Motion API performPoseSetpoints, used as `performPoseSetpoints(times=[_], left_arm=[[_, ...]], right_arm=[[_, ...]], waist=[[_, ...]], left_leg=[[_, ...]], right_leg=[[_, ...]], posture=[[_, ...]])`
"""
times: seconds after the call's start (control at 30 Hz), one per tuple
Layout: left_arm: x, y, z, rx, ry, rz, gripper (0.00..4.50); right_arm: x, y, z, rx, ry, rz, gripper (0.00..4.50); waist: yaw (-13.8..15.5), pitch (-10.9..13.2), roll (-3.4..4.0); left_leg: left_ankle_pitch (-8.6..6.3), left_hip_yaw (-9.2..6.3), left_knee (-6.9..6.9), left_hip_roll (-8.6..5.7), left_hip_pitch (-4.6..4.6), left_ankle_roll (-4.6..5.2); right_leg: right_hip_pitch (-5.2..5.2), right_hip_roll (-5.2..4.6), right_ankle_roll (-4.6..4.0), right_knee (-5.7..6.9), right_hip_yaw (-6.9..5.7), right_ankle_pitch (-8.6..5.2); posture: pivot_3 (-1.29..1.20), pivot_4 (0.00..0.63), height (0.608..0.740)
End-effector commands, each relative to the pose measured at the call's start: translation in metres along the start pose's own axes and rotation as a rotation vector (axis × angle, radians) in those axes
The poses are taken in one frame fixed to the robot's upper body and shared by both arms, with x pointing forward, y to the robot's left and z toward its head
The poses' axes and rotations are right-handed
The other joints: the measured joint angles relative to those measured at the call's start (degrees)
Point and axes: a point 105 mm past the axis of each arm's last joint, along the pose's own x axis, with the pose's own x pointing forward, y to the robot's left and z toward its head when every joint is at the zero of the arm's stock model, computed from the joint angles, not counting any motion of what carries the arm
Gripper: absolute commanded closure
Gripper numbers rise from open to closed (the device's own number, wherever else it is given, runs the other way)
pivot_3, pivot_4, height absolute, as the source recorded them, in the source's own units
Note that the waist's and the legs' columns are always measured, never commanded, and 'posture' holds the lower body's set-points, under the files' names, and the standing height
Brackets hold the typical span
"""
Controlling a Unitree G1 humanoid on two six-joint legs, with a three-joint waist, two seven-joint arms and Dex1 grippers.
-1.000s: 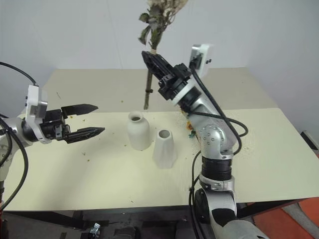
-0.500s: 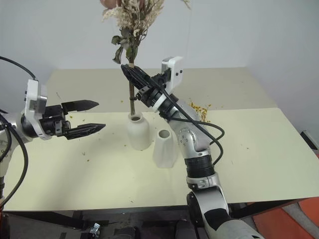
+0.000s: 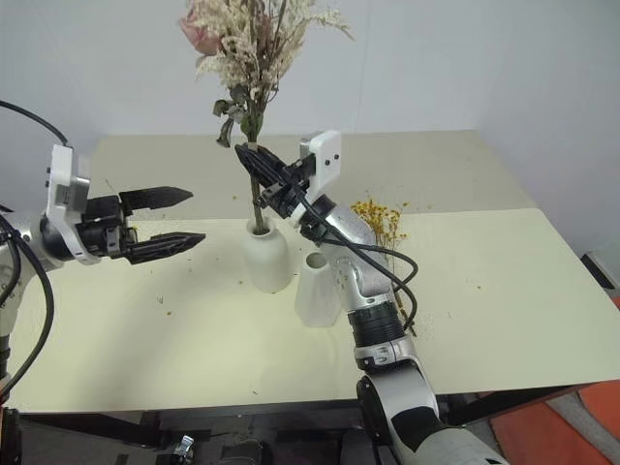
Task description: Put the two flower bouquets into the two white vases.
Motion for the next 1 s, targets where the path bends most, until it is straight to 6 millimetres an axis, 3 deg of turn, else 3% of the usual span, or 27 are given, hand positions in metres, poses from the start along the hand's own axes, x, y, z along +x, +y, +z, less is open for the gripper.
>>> performPoseSetpoints(times=[0.03, 0.37, 1.0], left_arm=[[-0.007, 0.003, 0.01, 0.035, -0.002, 0.024, 0.0], [-0.01, 0.002, 0.01, 0.034, 0.006, 0.035, 0.0], [-0.01, 0.001, 0.009, 0.032, 0.009, 0.033, 0.0]], right_arm=[[0.008, 0.008, 0.014, -0.061, -0.059, 0.039, 4.27], [0.0, 0.016, -0.007, -0.136, -0.019, 0.079, 4.27], [-0.004, 0.032, -0.02, -0.143, 0.011, 0.119, 4.27]], waist=[[0.0, 0.0, 0.0], [0.0, 0.0, 0.0], [0.0, 0.0, -0.06]], left_leg=[[0.0, 0.0, 0.0, 0.0, 0.0, 0.0], [0.0, 0.0, -0.01, 0.0, 0.02, 0.0], [0.0, -0.01, -0.01, 0.2, 0.18, 0.0]], right_leg=[[0.0, 0.0, 0.0, 0.0, 0.0, 0.0], [0.01, 0.0, 0.0, 0.0, 0.0, 0.0], [0.1, 0.22, -0.01, 0.05, 0.01, -0.01]], posture=[[0.0, 0.15, 0.74], [0.0, 0.15, 0.74], [0.0, 0.15, 0.74]])
